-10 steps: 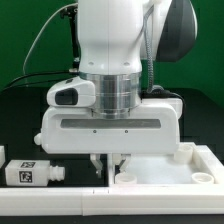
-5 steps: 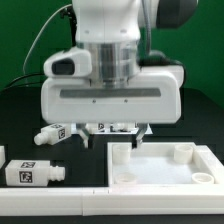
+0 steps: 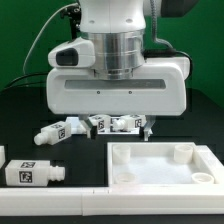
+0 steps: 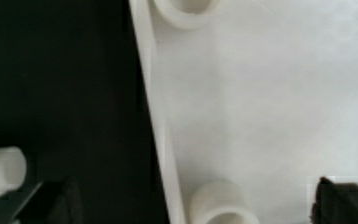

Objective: Assemble square table

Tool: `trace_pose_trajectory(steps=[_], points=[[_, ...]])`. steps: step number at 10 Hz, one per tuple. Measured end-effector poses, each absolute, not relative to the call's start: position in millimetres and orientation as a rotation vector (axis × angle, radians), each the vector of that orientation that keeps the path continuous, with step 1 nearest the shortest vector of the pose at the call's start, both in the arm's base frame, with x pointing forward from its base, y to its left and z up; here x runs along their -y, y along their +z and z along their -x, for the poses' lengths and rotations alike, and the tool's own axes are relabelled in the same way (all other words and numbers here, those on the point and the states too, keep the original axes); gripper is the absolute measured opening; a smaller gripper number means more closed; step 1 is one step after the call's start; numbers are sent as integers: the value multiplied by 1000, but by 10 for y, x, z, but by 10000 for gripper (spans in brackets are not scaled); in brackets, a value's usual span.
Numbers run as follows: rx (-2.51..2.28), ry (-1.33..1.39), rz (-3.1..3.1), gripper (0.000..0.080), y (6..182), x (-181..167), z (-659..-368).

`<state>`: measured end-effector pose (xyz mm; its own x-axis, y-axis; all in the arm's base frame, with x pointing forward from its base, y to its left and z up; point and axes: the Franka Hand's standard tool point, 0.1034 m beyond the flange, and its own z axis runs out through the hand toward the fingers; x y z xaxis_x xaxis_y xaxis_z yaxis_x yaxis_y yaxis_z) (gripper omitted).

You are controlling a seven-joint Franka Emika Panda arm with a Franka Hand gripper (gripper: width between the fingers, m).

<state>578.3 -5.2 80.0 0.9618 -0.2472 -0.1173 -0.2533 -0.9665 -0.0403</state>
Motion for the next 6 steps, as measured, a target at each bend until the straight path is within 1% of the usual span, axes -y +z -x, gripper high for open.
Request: trace_pose_trajectory(steps=[1, 2, 3, 6], points=[[-462, 227, 3045, 649, 840, -14, -5607], [-497, 259, 3037, 649, 921, -57, -5578], [-472, 220, 3042, 649, 928, -38, -5635], [-471, 225, 3042, 649, 914, -45, -5624]])
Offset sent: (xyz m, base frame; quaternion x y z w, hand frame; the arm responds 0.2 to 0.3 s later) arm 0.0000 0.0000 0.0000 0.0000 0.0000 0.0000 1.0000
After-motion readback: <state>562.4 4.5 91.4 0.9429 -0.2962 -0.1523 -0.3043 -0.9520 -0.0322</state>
